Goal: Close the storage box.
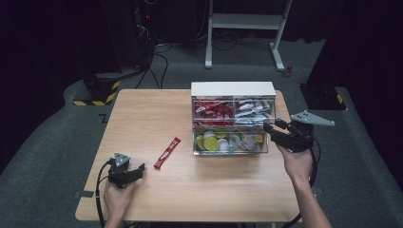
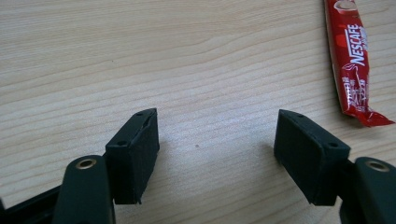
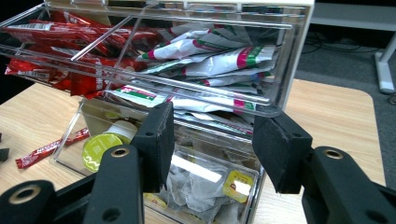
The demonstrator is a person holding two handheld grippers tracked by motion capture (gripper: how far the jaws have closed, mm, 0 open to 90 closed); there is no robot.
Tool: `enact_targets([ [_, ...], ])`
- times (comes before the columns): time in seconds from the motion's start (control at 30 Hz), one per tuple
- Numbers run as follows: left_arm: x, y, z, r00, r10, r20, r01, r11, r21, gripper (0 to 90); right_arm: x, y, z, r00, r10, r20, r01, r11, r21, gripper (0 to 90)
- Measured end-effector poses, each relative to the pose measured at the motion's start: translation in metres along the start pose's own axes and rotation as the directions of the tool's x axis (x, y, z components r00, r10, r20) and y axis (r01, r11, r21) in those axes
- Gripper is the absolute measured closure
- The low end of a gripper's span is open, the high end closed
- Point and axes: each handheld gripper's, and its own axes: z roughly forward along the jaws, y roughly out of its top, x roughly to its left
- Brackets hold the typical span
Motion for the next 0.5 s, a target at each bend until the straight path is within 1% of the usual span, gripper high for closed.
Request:
enact_targets([
  [0.27,0.0,0.0,0.0,1.0,0.0,0.001,0.0,1.0,0.0,31.0,0.001,-0.007,-0.007,0.9999,-0.009,0.007,0.009,1.0,-0.016,47.9],
  [0.43,0.0,0.0,0.0,1.0,0.002,0.001,-0.002,1.0,0.001,30.6,0.002,-0.016,-0.012,0.9999,-0.009,0.007,0.009,1.0,-0.027,47.7],
  [0.5,0.0,0.0,0.0,1.0,0.001,0.001,-0.001,1.0,-0.001,30.5,0.001,-0.02,-0.013,1.0,0.001,0.004,-0.001,0.999,-0.035,47.5],
])
